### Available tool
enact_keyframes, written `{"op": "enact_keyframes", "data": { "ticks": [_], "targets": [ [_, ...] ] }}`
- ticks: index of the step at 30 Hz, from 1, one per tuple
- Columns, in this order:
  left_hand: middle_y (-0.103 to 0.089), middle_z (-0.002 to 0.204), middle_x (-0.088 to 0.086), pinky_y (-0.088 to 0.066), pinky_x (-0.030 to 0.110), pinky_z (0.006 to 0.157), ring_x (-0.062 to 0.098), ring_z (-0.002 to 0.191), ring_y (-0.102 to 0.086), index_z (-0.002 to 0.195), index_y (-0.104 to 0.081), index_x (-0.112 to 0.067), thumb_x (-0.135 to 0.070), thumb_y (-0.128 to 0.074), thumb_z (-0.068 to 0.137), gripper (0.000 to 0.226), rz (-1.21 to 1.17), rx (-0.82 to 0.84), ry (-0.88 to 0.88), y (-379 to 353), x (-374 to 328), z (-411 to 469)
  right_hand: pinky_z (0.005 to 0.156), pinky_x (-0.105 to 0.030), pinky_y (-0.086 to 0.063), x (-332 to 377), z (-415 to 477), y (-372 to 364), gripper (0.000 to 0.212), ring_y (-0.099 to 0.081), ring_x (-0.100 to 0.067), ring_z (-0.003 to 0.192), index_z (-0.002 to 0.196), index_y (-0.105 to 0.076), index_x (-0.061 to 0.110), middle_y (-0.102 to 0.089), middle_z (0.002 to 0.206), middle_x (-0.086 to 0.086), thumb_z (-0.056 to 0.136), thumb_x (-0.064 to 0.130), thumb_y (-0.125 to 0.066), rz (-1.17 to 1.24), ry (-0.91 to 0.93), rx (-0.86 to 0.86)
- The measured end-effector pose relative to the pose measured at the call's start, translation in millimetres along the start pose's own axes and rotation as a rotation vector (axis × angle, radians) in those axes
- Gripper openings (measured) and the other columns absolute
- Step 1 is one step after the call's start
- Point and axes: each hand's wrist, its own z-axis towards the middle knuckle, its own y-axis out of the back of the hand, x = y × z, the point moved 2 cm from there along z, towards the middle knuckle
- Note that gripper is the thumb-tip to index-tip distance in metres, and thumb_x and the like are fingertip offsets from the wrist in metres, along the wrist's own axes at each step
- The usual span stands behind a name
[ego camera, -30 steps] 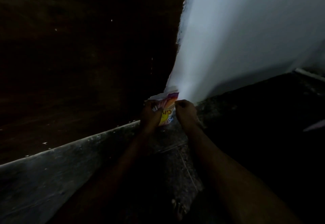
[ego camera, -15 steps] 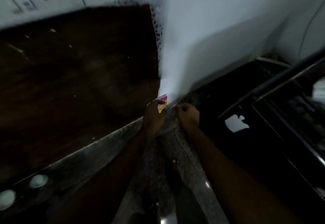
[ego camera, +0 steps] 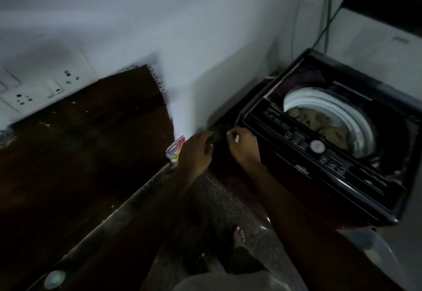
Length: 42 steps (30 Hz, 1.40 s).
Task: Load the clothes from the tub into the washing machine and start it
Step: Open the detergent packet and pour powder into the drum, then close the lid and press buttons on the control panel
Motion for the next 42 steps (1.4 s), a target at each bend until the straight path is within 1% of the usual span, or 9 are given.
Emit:
{"op": "enact_keyframes", "data": {
  "ticks": [8,15,19,22,24,28,31,36,42],
  "targets": [
    [-0.066,0.121,0.014,-0.049,0.044,0.097,0.034,0.115,-0.06,0.126,-0.061,-0.006,-0.018,-0.058,0.085,0.043,0.026,0.033,-0.269,-31,-69,33,0.079,-0.035,-0.051,-41,-19,78,0.028,-0.06,-0.026,0.1,0.107,-0.066,0.013,-0.063,0.109,-0.008,0.094,0.035,-0.053,-0.18,-0.019,-0.244],
    [-0.064,0.125,0.013,-0.047,0.041,0.099,0.03,0.118,-0.058,0.126,-0.06,-0.006,-0.028,-0.052,0.095,0.039,0.017,0.071,-0.457,-72,-157,78,0.075,-0.035,-0.048,-82,-5,161,0.028,-0.06,-0.033,0.099,0.108,-0.065,0.014,-0.064,0.11,-0.011,0.092,0.034,-0.053,-0.293,-0.116,-0.414],
    [-0.067,0.118,0.013,-0.05,0.041,0.093,0.031,0.109,-0.062,0.122,-0.061,-0.006,-0.03,-0.05,0.094,0.039,-0.018,0.072,-0.563,-100,-213,107,0.086,-0.036,-0.048,-111,7,215,0.033,-0.058,-0.031,0.111,0.118,-0.062,0.013,-0.061,0.123,-0.011,0.091,0.029,-0.054,-0.285,-0.122,-0.492],
    [-0.062,0.125,0.012,-0.05,0.042,0.096,0.031,0.118,-0.058,0.123,-0.06,-0.007,-0.029,-0.052,0.091,0.04,0.08,0.017,-0.712,-117,-247,123,0.091,-0.035,-0.048,-133,23,254,0.035,-0.058,-0.028,0.111,0.118,-0.064,0.014,-0.063,0.121,-0.008,0.091,0.033,-0.052,-0.291,-0.102,-0.563],
    [-0.058,0.132,0.011,-0.048,0.041,0.098,0.031,0.126,-0.052,0.125,-0.059,-0.008,-0.025,-0.059,0.088,0.041,0.156,-0.013,-0.782,-127,-270,136,0.085,-0.033,-0.049,-143,34,280,0.034,-0.061,-0.027,0.104,0.111,-0.067,0.014,-0.065,0.113,-0.007,0.089,0.036,-0.052,-0.323,-0.079,-0.601],
    [-0.053,0.14,0.01,-0.042,0.042,0.106,0.03,0.133,-0.045,0.132,-0.055,-0.007,-0.027,-0.058,0.091,0.046,0.226,-0.019,-0.822,-145,-317,163,0.079,-0.03,-0.05,-155,52,328,0.028,-0.062,-0.027,0.098,0.106,-0.07,0.014,-0.067,0.107,-0.006,0.085,0.03,-0.06,-0.372,-0.062,-0.689],
    [-0.051,0.142,0.012,-0.039,0.042,0.107,0.03,0.136,-0.042,0.134,-0.053,-0.006,-0.029,-0.052,0.093,0.047,0.201,0.001,-0.843,-157,-353,181,0.078,-0.032,-0.049,-160,66,357,0.033,-0.06,-0.026,0.098,0.108,-0.068,0.015,-0.065,0.107,-0.005,0.088,0.037,-0.051,-0.396,-0.058,-0.689],
    [-0.045,0.147,0.011,-0.032,0.042,0.112,0.029,0.141,-0.035,0.138,-0.047,-0.006,-0.03,-0.048,0.097,0.048,0.196,0.035,-0.877,-176,-395,213,0.092,-0.035,-0.048,-168,88,392,0.035,-0.056,-0.024,0.112,0.12,-0.063,0.014,-0.062,0.121,-0.007,0.089,0.029,-0.056,-0.402,-0.048,-0.732],
    [-0.048,0.144,0.012,-0.032,0.041,0.112,0.03,0.139,-0.038,0.137,-0.048,-0.006,-0.029,-0.049,0.096,0.047,0.191,0.041,-0.921,-201,-418,260,0.094,-0.037,-0.048,-193,121,413,0.034,-0.055,-0.027,0.115,0.121,-0.063,0.013,-0.061,0.123,-0.009,0.092,0.029,-0.056,-0.465,-0.052,-0.744]
  ]
}}
